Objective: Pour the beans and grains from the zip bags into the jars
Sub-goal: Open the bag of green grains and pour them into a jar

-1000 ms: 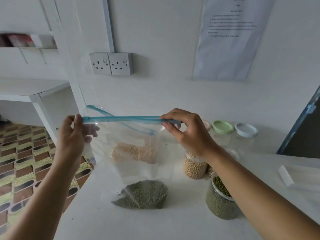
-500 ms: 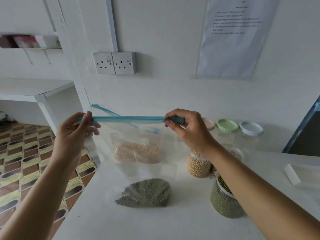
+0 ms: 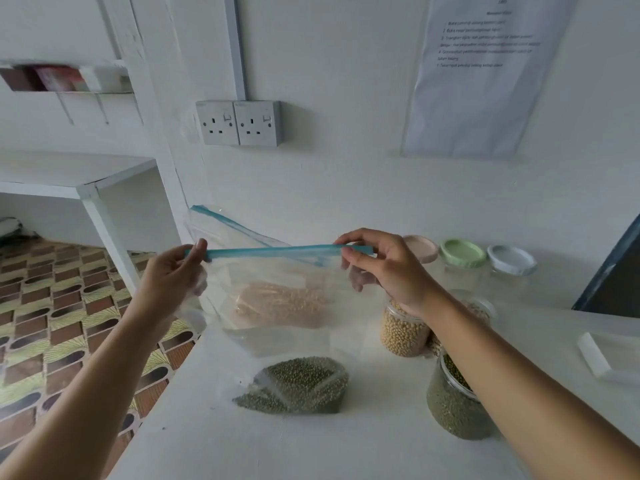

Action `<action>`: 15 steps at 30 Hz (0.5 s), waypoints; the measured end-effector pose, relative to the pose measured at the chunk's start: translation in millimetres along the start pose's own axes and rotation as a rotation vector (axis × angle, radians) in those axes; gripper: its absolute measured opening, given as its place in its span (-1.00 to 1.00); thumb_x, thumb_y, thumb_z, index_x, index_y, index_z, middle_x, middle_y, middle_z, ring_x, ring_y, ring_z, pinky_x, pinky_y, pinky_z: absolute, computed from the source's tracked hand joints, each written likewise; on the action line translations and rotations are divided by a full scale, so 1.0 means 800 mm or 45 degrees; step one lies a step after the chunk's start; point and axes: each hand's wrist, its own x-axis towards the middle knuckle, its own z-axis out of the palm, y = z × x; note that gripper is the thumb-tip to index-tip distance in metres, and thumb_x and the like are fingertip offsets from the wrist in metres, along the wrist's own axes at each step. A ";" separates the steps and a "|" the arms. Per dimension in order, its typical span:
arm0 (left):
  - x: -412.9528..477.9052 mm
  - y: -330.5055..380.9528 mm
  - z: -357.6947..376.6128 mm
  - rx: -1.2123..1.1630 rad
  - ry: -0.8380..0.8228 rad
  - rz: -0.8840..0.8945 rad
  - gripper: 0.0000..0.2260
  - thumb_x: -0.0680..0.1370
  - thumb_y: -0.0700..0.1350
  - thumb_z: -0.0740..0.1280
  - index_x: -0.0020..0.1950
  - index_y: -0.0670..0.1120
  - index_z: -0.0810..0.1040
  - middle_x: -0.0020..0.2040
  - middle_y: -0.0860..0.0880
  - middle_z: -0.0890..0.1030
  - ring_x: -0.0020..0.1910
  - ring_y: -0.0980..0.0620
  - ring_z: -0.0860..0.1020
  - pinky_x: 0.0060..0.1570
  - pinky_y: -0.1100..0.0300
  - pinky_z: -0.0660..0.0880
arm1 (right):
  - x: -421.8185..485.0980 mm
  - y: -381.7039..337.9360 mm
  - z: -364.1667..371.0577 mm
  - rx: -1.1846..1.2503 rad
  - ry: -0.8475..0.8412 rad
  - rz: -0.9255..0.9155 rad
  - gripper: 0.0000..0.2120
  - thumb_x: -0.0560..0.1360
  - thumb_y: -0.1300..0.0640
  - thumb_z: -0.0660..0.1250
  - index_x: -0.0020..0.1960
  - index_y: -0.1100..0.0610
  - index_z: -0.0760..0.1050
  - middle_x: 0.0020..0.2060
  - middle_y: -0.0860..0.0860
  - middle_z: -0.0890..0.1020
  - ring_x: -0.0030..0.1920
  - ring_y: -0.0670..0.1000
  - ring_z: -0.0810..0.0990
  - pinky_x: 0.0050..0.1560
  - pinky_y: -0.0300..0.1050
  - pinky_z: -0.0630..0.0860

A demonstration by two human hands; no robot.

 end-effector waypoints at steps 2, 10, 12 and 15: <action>0.001 -0.008 -0.006 -0.021 -0.031 -0.090 -0.61 0.57 0.07 0.34 0.08 -0.28 0.62 -0.09 -0.46 0.53 -0.16 -0.19 0.44 -0.09 -0.03 0.44 | -0.001 0.014 0.001 0.073 0.073 0.075 -0.93 0.57 0.30 0.40 0.04 0.22 0.63 -0.27 0.13 0.59 -0.37 0.05 0.48 -0.25 -0.04 0.53; 0.019 -0.051 -0.018 0.170 -0.193 -0.424 -0.88 0.59 -0.15 0.37 0.00 -0.18 0.66 -0.17 -0.25 0.60 -0.30 -0.06 0.44 -0.44 0.33 0.48 | -0.010 0.060 0.014 0.275 0.225 0.495 -0.92 0.53 0.35 0.42 -0.10 0.22 0.57 -0.31 0.10 0.57 -0.46 -0.10 0.47 -0.31 -0.17 0.45; 0.031 -0.061 -0.017 0.220 -0.181 -0.400 -0.87 0.62 -0.15 0.36 0.00 -0.17 0.66 -0.19 -0.21 0.62 -0.30 -0.04 0.45 -0.44 0.34 0.49 | -0.009 0.069 0.017 0.295 0.272 0.596 -0.93 0.52 0.33 0.43 -0.11 0.21 0.59 -0.28 0.10 0.61 -0.40 -0.06 0.55 -0.33 -0.18 0.50; 0.050 -0.077 -0.017 0.287 -0.184 -0.404 -0.85 0.60 -0.07 0.40 -0.01 -0.13 0.68 -0.09 -0.21 0.66 -0.18 -0.11 0.53 -0.07 0.05 0.57 | -0.005 0.079 0.021 0.336 0.357 0.695 -0.93 0.52 0.34 0.43 -0.14 0.23 0.61 -0.28 0.14 0.63 -0.34 0.02 0.60 -0.32 -0.15 0.53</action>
